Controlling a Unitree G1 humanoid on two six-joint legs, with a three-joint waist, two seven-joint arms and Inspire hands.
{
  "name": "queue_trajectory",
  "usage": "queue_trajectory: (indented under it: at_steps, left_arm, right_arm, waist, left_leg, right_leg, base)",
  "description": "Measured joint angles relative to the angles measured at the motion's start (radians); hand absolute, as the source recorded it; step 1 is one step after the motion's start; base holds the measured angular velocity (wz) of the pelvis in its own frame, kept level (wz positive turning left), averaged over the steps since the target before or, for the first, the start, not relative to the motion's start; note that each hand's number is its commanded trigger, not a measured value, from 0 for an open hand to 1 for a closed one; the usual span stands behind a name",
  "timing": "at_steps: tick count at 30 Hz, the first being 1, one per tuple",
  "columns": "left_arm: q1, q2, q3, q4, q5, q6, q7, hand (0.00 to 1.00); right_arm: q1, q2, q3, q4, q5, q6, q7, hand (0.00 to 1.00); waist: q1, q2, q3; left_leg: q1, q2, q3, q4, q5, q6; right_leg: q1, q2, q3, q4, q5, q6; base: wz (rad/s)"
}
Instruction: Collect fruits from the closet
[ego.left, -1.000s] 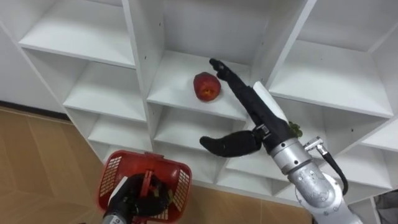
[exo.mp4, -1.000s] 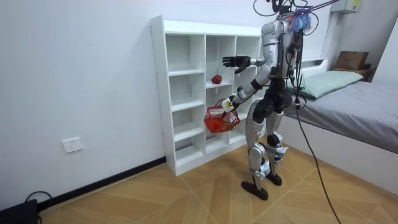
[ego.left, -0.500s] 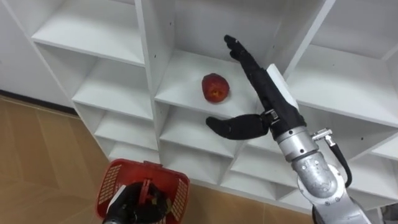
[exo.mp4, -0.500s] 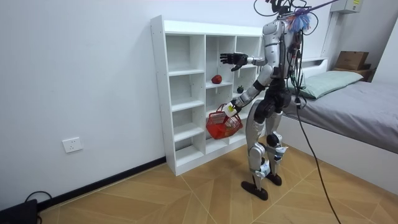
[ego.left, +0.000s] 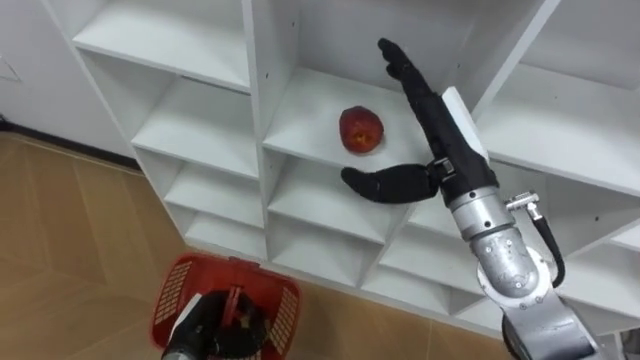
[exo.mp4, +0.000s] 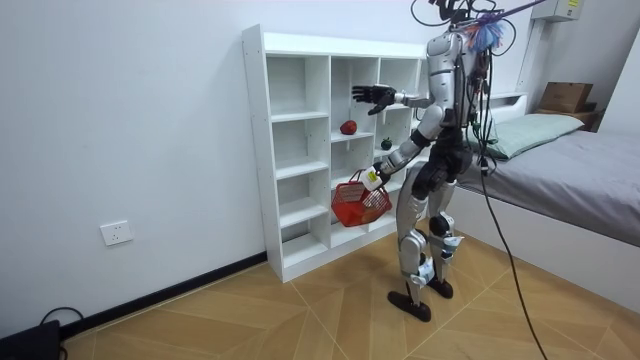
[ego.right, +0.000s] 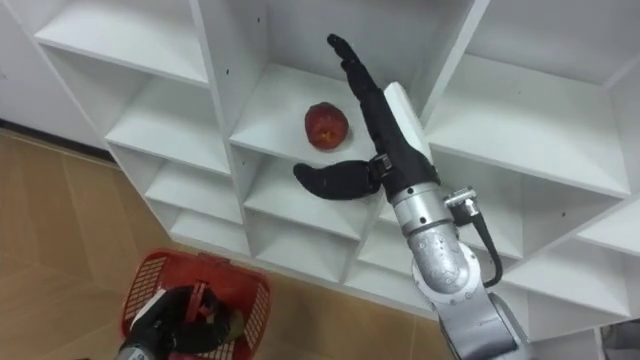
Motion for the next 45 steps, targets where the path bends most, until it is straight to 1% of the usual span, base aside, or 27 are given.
queue_trajectory:
  at_steps: [3,8,10,17,19,22,23,26,28,34,39,41,45]
  left_arm:
    - [-0.004,-0.006,0.000,-0.004,0.000,0.001,0.000,1.00]
    - [-0.022,-0.025,-0.001,-0.004,0.000,0.003,-0.004,1.00]
    - [-0.025,-0.030,-0.001,-0.004,0.000,0.003,-0.006,1.00]
    - [-0.027,-0.031,-0.002,-0.004,0.013,0.008,-0.008,1.00]
    - [-0.027,-0.031,-0.002,-0.004,0.014,0.008,-0.008,1.00]
    - [-0.029,-0.035,-0.002,-0.004,0.014,0.008,-0.008,1.00]
    - [-0.029,-0.035,-0.002,-0.002,0.012,0.008,-0.009,1.00]
    - [-0.029,-0.035,-0.003,0.001,0.014,0.009,-0.009,1.00]
    - [-0.029,-0.035,-0.003,0.001,0.017,0.009,-0.010,1.00]
    - [-0.029,-0.033,-0.011,0.004,0.010,0.010,-0.011,1.00]
    - [-0.038,-0.036,-0.011,0.008,0.009,0.016,-0.039,1.00]
    - [-0.052,-0.035,-0.011,0.017,0.009,0.017,-0.045,1.00]
    - [-0.056,-0.034,-0.013,0.018,0.009,0.017,-0.049,1.00]
  right_arm:
    - [-0.023,0.002,0.003,0.041,-0.001,0.000,-0.007,0.00]
    - [-0.032,0.003,0.003,0.093,-0.001,0.002,-0.008,0.00]
    - [-0.032,0.003,0.003,0.093,-0.002,0.001,-0.013,0.00]
    - [-0.070,0.003,0.000,0.134,-0.002,-0.003,-0.064,0.00]
    - [-0.071,0.003,-0.002,0.134,-0.002,-0.010,-0.075,0.00]
    - [-0.074,0.003,-0.027,0.143,-0.002,-0.023,-0.095,0.00]
    - [-0.093,0.003,-0.029,0.172,-0.001,-0.030,-0.113,0.00]
    - [-0.152,0.011,-0.029,0.258,0.003,-0.033,-0.131,0.00]
    - [-0.172,0.016,-0.029,0.292,0.002,-0.033,-0.132,0.00]
    - [-0.190,0.017,-0.029,0.344,-0.003,-0.038,-0.138,0.00]
    - [-0.239,0.020,-0.029,0.410,-0.006,-0.039,-0.153,0.00]
    - [-0.261,0.020,-0.030,0.442,-0.006,-0.038,-0.167,0.00]
    - [-0.266,0.020,-0.030,0.463,0.016,-0.038,-0.176,0.00]
  waist:
    - [0.008,0.001,-0.0007]
    - [0.037,0.003,-0.0014]
    - [0.041,0.003,-0.0017]
    - [0.040,0.005,-0.0030]
    - [0.040,0.006,-0.0032]
    - [0.036,0.006,-0.0032]
    - [0.035,0.006,-0.0032]
    - [0.034,0.006,-0.0030]
    - [0.034,0.006,-0.0027]
    - [0.040,-0.002,0.0026]
    - [0.045,-0.005,0.0067]
    - [0.049,-0.004,0.0069]
    - [0.049,-0.004,0.0072]
  left_leg:
    - [-0.001,0.000,-0.004,0.002,0.000,0.000]
    - [-0.005,-0.001,-0.007,0.007,0.000,0.000]
    - [-0.009,-0.001,-0.009,0.014,0.000,0.000]
    - [-0.025,-0.002,-0.018,0.022,0.001,0.001]
    - [-0.027,-0.003,-0.020,0.022,0.001,0.001]
    - [-0.035,-0.009,-0.033,0.020,0.004,0.003]
    - [-0.035,-0.015,-0.036,0.017,0.006,0.003]
    - [-0.035,-0.015,-0.037,0.015,0.007,0.004]
    - [-0.035,-0.015,-0.039,0.014,0.007,0.004]
    - [-0.037,-0.015,-0.041,0.010,0.007,0.005]
    - [-0.056,-0.016,-0.041,0.013,0.010,0.007]
    - [-0.073,-0.017,-0.044,0.018,0.011,0.008]
    - [-0.080,-0.020,-0.048,0.016,0.011,0.009]
  right_leg:
    - [0.000,0.000,0.000,0.004,0.000,0.000]
    - [-0.003,-0.005,-0.001,0.006,0.000,0.000]
    - [-0.004,-0.005,-0.002,0.007,-0.001,0.000]
    - [-0.015,-0.004,-0.004,0.011,0.000,0.000]
    - [-0.016,-0.003,-0.008,0.010,0.000,0.000]
    - [-0.019,-0.005,-0.021,0.009,-0.001,0.000]
    - [-0.019,-0.007,-0.024,0.009,-0.001,0.001]
    - [-0.018,-0.008,-0.025,0.008,-0.002,0.002]
    - [-0.018,-0.009,-0.026,0.008,-0.002,0.002]
    - [-0.018,-0.011,-0.026,0.008,-0.003,0.004]
    - [-0.035,-0.011,-0.028,0.008,-0.003,0.004]
    - [-0.050,-0.011,-0.028,0.010,-0.003,0.004]
    - [-0.056,-0.014,-0.032,0.012,-0.003,0.005]
  base:
    - [0.01]
    - [0.00]
    - [0.02]
    - [0.02]
    - [0.04]
    - [0.12]
    - [0.07]
    - [0.03]
    - [0.03]
    - [0.01]
    - [0.01]
    - [0.04]
    - [0.04]
